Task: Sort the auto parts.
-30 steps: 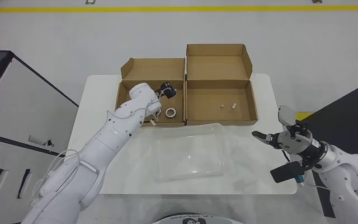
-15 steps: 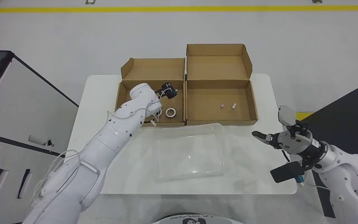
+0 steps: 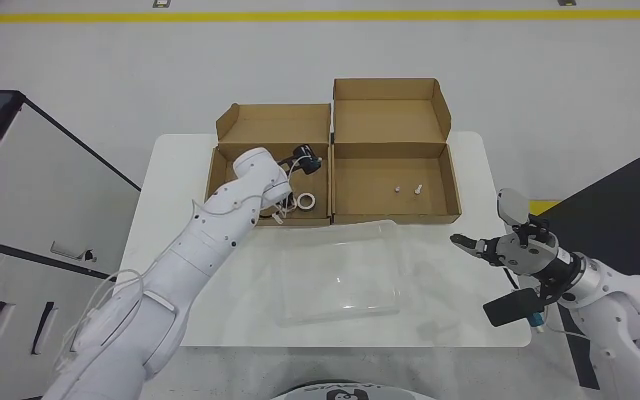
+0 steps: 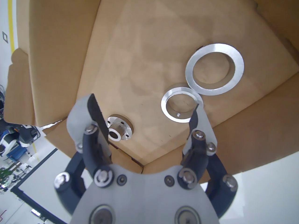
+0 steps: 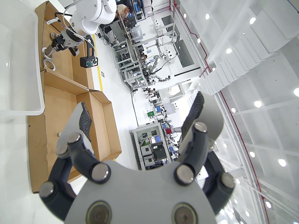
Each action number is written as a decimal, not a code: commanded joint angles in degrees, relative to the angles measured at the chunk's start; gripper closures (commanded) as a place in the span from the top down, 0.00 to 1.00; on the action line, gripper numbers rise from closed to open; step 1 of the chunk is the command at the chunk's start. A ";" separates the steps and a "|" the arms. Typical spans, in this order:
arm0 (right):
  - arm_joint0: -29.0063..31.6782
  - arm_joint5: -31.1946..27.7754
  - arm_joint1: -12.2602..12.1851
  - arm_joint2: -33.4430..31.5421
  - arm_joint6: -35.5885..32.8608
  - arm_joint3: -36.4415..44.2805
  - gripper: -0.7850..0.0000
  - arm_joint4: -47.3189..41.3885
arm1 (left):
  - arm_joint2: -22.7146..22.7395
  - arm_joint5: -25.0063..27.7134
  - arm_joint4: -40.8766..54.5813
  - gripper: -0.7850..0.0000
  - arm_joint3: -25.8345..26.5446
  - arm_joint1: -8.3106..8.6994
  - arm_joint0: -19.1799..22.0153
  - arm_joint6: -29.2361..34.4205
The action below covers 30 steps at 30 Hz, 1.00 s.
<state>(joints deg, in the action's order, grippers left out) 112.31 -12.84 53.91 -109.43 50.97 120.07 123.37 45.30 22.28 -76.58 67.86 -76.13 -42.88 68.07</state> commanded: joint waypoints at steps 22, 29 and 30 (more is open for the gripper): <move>0.00 0.00 0.00 0.00 0.00 0.00 1.00 0.00 | 1.73 0.14 -1.26 1.00 3.96 0.56 -1.93 0.07; 0.00 0.00 0.00 0.00 0.00 0.00 1.00 0.00 | 1.73 0.14 -1.26 1.00 3.96 0.56 -1.93 0.07; 0.00 0.00 0.00 0.00 0.00 0.00 1.00 0.00 | 1.73 0.14 -1.26 1.00 3.96 0.56 -1.93 0.07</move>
<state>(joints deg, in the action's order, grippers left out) 112.31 -12.84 53.91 -109.43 50.97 120.07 123.37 47.03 22.42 -77.83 71.83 -75.58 -44.81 68.14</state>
